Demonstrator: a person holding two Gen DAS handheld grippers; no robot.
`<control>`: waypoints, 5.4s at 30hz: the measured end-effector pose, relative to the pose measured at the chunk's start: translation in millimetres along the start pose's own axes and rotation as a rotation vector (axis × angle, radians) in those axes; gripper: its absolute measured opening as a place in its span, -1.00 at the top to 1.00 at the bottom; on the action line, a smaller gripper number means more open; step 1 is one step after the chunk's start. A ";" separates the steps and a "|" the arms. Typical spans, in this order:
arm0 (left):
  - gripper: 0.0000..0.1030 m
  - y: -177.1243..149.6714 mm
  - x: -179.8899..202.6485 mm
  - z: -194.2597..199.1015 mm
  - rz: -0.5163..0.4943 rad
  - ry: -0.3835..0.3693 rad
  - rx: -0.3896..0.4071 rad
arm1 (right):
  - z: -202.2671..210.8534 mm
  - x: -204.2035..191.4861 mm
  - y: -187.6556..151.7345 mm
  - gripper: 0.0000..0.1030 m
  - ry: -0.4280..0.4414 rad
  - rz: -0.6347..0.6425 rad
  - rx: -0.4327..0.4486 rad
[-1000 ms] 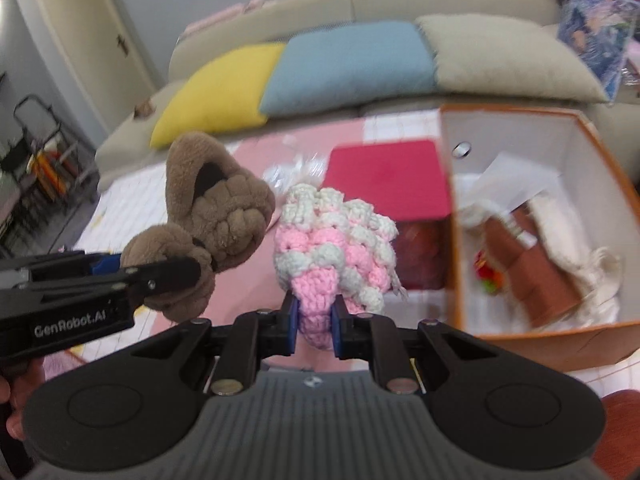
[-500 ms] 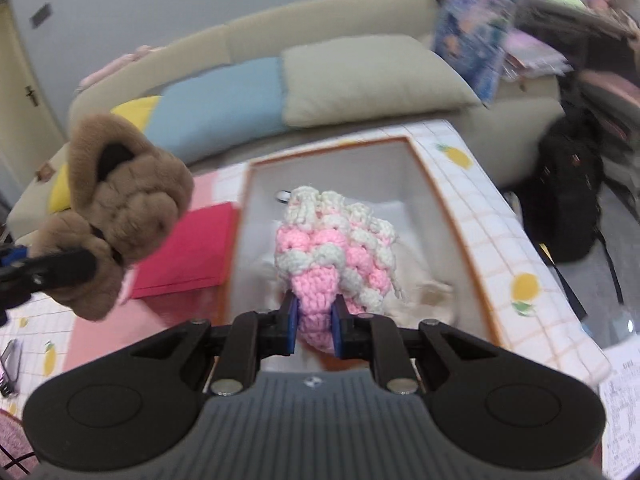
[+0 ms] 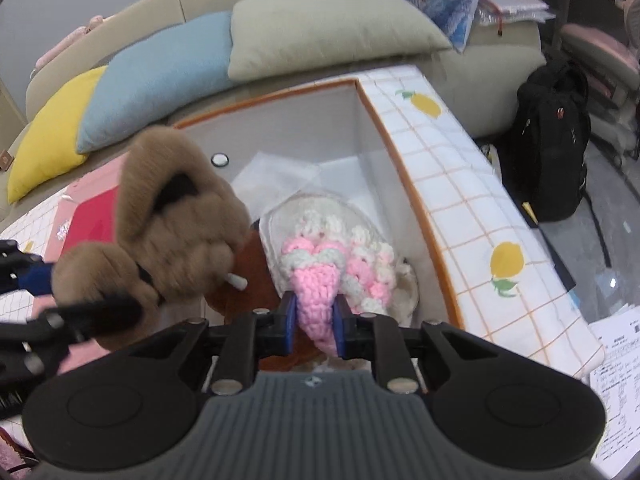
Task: Organize soft objects
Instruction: 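Lower the pouch and bunny into the box and open both tools, then withdraw both open tools from the box toward the silver-wrapped gift on the bed, then grasp the silver-wrapped gift with the right tool while the left tool grasps the pink cloth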
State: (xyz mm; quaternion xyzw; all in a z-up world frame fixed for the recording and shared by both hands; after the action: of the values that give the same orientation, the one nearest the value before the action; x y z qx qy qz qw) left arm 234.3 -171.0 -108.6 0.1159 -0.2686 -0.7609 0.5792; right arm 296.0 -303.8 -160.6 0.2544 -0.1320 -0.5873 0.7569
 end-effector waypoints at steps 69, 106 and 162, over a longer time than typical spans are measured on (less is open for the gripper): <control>-0.13 -93.1 -151.6 116.3 0.388 0.068 0.239 | 50.5 -196.1 -20.1 0.08 0.183 0.216 0.168; -0.46 -87.6 -301.0 42.5 0.319 0.151 0.194 | -57.5 -332.1 67.7 0.11 0.101 0.776 0.110; 0.82 -135.4 -343.6 67.9 0.597 0.347 0.111 | -194.0 -413.5 66.0 0.08 0.005 1.252 -0.095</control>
State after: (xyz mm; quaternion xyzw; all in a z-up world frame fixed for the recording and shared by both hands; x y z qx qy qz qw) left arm 194.2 196.9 -172.2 0.1911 -0.2293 -0.5111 0.8060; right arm 333.1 148.1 -246.1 0.0962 -0.2282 -0.0371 0.9681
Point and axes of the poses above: each gripper's, at about its wrist camera, not at the fingertips, and z roughly against the way its jaws point, x to its right, y to its top, the point moved 7 cm from there along -z, roughly the way its jaws point, and after that the axes turned 10 degrees about z, right-handed, at the moved point
